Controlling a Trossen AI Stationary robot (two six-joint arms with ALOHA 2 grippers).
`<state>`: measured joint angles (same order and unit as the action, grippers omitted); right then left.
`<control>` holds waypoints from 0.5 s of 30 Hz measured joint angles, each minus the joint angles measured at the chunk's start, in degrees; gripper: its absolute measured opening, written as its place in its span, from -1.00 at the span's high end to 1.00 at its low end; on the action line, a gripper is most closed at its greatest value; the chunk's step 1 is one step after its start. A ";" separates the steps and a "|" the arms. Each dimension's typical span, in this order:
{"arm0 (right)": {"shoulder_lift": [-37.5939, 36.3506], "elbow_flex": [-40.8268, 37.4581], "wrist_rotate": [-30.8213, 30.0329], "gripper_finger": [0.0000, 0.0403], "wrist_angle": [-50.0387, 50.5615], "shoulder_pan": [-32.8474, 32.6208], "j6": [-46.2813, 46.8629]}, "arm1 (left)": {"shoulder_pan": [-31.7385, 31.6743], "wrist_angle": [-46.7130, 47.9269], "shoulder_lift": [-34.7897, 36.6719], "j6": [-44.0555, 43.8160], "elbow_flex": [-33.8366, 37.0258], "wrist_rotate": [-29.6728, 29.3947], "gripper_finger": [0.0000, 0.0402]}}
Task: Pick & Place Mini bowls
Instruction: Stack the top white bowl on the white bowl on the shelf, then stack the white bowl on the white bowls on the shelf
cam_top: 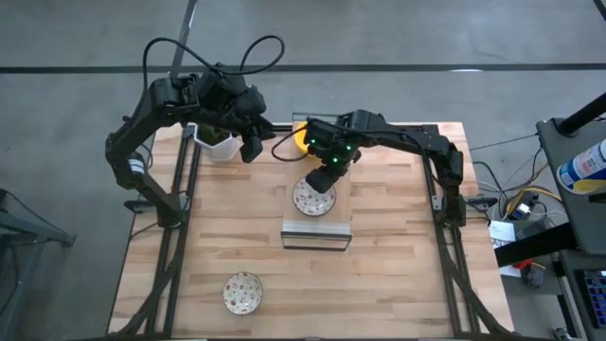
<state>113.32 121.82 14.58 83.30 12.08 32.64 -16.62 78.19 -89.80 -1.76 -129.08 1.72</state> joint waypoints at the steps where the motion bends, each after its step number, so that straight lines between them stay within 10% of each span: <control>1: 0.00 0.00 -0.02 0.92 0.31 -0.05 -0.05 | 0.00 0.00 0.00 0.00 0.00 0.00 0.43; 15: -0.09 0.00 -1.59 0.31 1.21 -0.61 -0.44 | 0.00 0.33 0.07 -0.64 0.48 0.70 0.43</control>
<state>113.23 121.82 12.99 84.50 11.46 32.21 -16.62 78.52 -89.73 -2.40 -128.59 2.42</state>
